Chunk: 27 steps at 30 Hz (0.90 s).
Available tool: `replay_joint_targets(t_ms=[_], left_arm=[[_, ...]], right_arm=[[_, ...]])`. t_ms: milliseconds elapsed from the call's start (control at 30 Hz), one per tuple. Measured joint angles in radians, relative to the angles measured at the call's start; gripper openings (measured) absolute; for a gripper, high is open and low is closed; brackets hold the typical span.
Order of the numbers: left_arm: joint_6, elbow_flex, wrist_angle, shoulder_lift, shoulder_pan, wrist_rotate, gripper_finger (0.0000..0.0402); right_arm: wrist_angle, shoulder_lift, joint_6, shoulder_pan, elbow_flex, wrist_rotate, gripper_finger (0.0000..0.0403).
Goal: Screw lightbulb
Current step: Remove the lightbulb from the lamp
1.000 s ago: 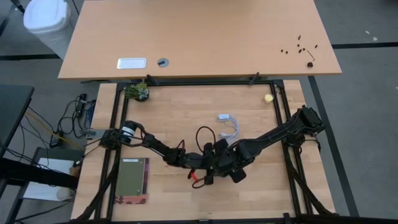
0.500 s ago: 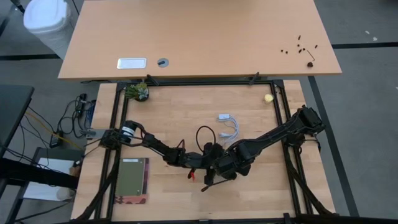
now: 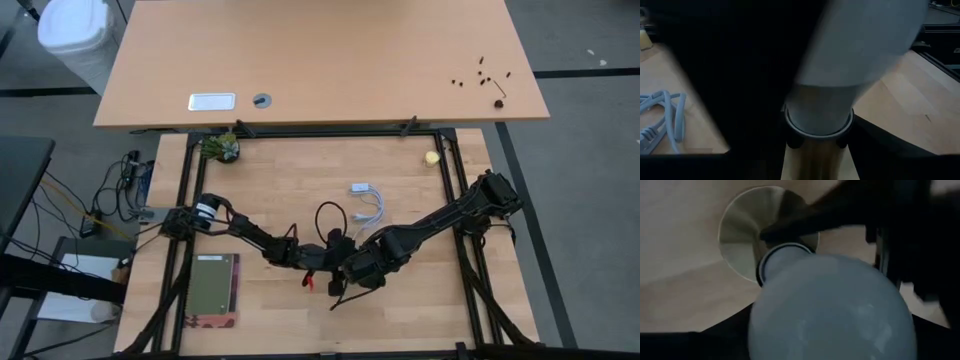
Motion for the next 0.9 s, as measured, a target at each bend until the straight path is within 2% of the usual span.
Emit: replay_joint_targets(t_ms=[300,533,700,900], left_arm=[[-0.005,0.000,0.001,0.000,-0.003,0.011,0.0188],[-0.008,0.000,0.001,0.000,-0.002,0.005,0.0188],[-0.008,0.000,0.000,0.000,-0.002,0.000,0.0188],[-0.024,0.000,0.001,0.000,-0.002,-0.002,0.0188]], right_arm=[[-0.005,-0.002,0.336,0.046,0.002,0.012,0.0350],[-0.030,-0.011,0.610,0.065,0.022,-0.053,0.0395],[-0.059,-0.014,0.919,0.031,0.084,-0.104,0.0395],[-0.069,-0.014,1.278,-0.008,0.089,-0.157,0.0393]])
